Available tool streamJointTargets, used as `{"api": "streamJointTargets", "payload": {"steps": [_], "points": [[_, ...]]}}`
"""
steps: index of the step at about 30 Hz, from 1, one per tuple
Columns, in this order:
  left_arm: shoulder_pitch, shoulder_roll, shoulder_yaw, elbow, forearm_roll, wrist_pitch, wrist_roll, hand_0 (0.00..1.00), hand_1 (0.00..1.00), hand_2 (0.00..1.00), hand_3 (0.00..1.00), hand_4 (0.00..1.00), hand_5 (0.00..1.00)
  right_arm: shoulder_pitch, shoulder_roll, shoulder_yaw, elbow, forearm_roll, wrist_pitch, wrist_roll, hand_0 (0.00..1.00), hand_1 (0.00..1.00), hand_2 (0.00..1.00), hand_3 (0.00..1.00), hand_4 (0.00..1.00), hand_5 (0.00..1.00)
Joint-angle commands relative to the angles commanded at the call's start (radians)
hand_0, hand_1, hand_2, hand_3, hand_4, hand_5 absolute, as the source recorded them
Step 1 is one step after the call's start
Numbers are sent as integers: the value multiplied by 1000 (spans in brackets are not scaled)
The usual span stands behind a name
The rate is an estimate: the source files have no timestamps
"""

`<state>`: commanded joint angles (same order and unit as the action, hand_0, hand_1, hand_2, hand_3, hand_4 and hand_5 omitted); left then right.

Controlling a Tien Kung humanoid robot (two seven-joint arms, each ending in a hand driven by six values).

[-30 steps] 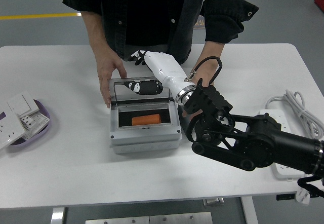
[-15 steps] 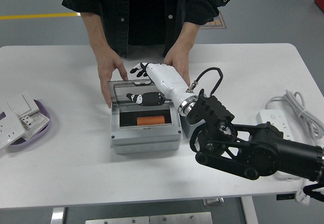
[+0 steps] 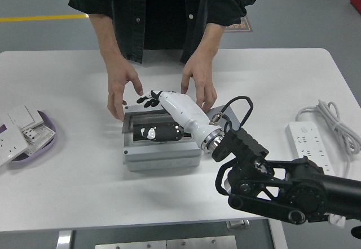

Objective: Pick up the cylinder from the cube,place it in the box,flap close box

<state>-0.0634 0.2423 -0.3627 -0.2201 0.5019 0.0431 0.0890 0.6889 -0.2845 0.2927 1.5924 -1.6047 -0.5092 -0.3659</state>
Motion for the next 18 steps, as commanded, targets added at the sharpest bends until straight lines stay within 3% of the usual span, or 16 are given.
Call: {"api": "streamJointTargets", "payload": {"steps": [3,5,9,14,18], "points": [[0,0,-2,0,2,0,-1,596,619,603,616,674,224,-15,-8,7,-7,74,-17,47,768,634,642,683,771,398],[0,0,-2,0,1,1,-1,596,620,603,616,675,224,-28,-15,23,-10,119,-30,78,762,632,642,678,720,381],[5,-1,1,1,-3,1,0,596,620,603,616,675,224,-70,-36,96,11,170,-57,108,762,632,642,678,720,381],[11,-1,2,2,-8,2,-1,596,620,603,616,675,224,-146,-77,209,86,133,-77,126,752,629,648,679,689,374],[15,-2,-1,2,-9,1,-1,595,620,603,616,676,227,-226,-115,309,132,175,-109,190,747,628,644,671,658,358]]}}
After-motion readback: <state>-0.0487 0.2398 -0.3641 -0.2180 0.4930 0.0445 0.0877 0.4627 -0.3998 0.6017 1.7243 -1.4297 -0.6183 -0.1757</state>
